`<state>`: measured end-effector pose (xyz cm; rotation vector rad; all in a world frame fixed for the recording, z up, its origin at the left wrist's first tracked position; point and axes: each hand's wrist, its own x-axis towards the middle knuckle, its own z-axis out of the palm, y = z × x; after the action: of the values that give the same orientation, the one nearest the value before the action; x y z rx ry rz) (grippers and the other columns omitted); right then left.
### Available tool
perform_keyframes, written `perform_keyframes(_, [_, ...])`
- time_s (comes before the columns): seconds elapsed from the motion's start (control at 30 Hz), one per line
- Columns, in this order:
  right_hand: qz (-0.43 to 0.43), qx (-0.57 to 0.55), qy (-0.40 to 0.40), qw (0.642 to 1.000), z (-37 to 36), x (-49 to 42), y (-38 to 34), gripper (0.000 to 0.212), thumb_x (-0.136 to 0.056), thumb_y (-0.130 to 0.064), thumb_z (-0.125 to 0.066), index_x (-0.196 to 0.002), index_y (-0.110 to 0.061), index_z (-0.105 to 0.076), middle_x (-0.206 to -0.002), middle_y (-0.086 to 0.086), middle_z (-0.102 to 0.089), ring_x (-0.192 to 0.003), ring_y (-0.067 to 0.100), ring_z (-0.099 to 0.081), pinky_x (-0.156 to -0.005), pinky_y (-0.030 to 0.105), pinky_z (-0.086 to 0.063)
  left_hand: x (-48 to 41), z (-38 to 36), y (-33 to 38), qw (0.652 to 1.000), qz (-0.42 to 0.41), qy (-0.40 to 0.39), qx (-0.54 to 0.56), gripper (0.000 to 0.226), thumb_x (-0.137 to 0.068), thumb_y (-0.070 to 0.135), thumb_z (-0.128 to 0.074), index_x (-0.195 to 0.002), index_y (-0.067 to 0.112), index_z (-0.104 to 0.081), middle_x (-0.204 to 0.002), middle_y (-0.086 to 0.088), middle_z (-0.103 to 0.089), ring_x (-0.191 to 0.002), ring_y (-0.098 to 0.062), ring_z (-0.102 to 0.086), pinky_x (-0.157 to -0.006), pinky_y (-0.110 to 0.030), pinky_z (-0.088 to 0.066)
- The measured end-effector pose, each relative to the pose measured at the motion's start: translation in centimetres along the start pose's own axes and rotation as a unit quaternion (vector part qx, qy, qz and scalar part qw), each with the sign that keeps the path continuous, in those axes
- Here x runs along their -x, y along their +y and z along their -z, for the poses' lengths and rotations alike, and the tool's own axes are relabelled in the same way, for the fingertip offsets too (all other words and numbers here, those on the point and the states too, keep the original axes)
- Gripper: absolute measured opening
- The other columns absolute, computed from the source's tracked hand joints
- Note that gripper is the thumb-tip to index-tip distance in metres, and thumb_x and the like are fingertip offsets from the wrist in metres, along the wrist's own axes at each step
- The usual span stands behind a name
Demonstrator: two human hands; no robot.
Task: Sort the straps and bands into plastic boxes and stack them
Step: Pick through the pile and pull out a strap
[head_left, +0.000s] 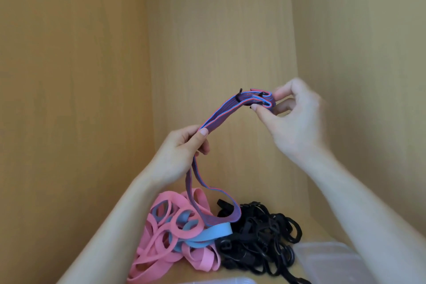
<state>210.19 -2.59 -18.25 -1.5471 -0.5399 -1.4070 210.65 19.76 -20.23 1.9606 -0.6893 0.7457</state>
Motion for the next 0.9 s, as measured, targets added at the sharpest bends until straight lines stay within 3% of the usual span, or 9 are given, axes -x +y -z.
perform_keyframes(0.1, [0.014,-0.028,0.029,0.999,0.1,-0.1,-0.4,0.033,-0.078,-0.028,-0.083,-0.08,-0.029,-0.05,-0.083,-0.016,-0.068,-0.061,0.012,-0.067,-0.056,0.017,-0.046,-0.1,-0.1,0.4,0.998,-0.041,0.044,0.019,0.031,-0.108,0.022,-0.043,-0.089,0.02,-0.068,-0.079,-0.002,-0.063,-0.068,-0.011,-0.057,-0.071,-0.031,-0.047])
perform_keyframes(0.17, [0.024,-0.043,0.055,0.997,0.1,-0.3,-1.0,0.033,-0.077,-0.028,-0.083,-0.08,-0.031,-0.049,-0.086,-0.02,-0.068,-0.06,0.012,-0.068,-0.057,0.025,-0.048,-0.2,0.1,1.0,0.995,-0.071,0.063,0.038,0.031,-0.108,0.024,-0.044,-0.091,0.029,-0.069,-0.079,-0.004,-0.063,-0.061,-0.013,-0.054,-0.059,-0.023,-0.044])
perform_keyframes(0.3, [0.048,-0.062,0.073,0.994,0.3,-0.5,-2.1,0.035,-0.077,-0.028,-0.082,-0.081,-0.033,-0.048,-0.085,-0.025,-0.067,-0.062,0.012,-0.069,-0.057,0.03,-0.049,-0.3,0.8,1.6,0.99,-0.102,0.068,0.073,0.029,-0.109,0.026,-0.045,-0.1,0.026,-0.072,-0.079,-0.007,-0.065,-0.053,-0.017,-0.04,-0.047,-0.023,-0.032])
perform_keyframes(0.4, [0.056,-0.066,0.064,0.994,0.3,-0.5,-2.3,0.036,-0.077,-0.026,-0.082,-0.081,-0.034,-0.047,-0.084,-0.028,-0.066,-0.062,0.01,-0.069,-0.055,0.026,-0.046,-0.2,0.9,1.5,0.991,-0.094,0.06,0.075,0.031,-0.108,0.028,-0.046,-0.092,0.026,-0.072,-0.076,-0.003,-0.066,-0.05,-0.015,-0.042,-0.045,-0.022,-0.034])
perform_keyframes(0.6, [0.049,-0.067,0.014,0.996,-0.2,-0.1,-1.3,0.036,-0.078,-0.019,-0.081,-0.08,-0.031,-0.047,-0.088,-0.017,-0.068,-0.064,0.013,-0.069,-0.056,0.026,-0.043,0.1,0.5,0.8,1.0,-0.021,0.003,0.016,0.032,-0.107,0.024,-0.047,-0.093,0.008,-0.071,-0.082,-0.008,-0.072,-0.071,-0.012,-0.06,-0.07,-0.028,-0.048])
perform_keyframes(0.7, [0.037,-0.048,-0.028,0.998,-0.5,0.4,-0.7,0.034,-0.077,-0.022,-0.081,-0.079,-0.034,-0.048,-0.081,-0.008,-0.07,-0.063,0.015,-0.068,-0.056,0.033,-0.049,0.3,-0.1,1.1,0.999,0.002,-0.031,0.019,0.014,-0.101,0.013,-0.058,-0.105,0.014,-0.072,-0.098,-0.001,-0.074,-0.084,-0.012,-0.063,-0.085,-0.033,-0.051])
perform_keyframes(0.77, [0.039,-0.026,-0.064,0.997,-0.8,0.7,-0.5,0.034,-0.076,-0.025,-0.08,-0.078,-0.035,-0.048,-0.077,-0.004,-0.07,-0.062,0.016,-0.066,-0.055,0.033,-0.049,0.3,-0.3,1.6,0.999,-0.003,-0.028,0.032,0.021,-0.096,0.012,-0.067,-0.115,0.02,-0.07,-0.112,0.0,-0.075,-0.099,-0.014,-0.071,-0.097,-0.03,-0.052])
perform_keyframes(0.83, [0.041,-0.017,-0.098,0.994,-1.1,1.1,-0.5,0.033,-0.076,-0.027,-0.079,-0.078,-0.035,-0.047,-0.076,-0.001,-0.07,-0.061,0.019,-0.065,-0.054,0.037,-0.05,0.3,-0.5,2.1,0.999,-0.028,-0.017,0.029,0.028,-0.092,0.016,-0.073,-0.119,0.021,-0.069,-0.113,0.001,-0.075,-0.106,-0.017,-0.069,-0.098,-0.029,-0.052])
perform_keyframes(0.9, [0.053,-0.022,-0.133,0.989,-1.4,1.5,-0.7,0.03,-0.077,-0.029,-0.078,-0.079,-0.033,-0.048,-0.077,0.001,-0.07,-0.062,0.022,-0.065,-0.054,0.04,-0.051,0.4,-0.7,2.2,0.999,-0.043,0.0,0.034,0.022,-0.092,0.015,-0.072,-0.114,0.017,-0.072,-0.107,-0.001,-0.076,-0.099,-0.019,-0.071,-0.094,-0.031,-0.052])
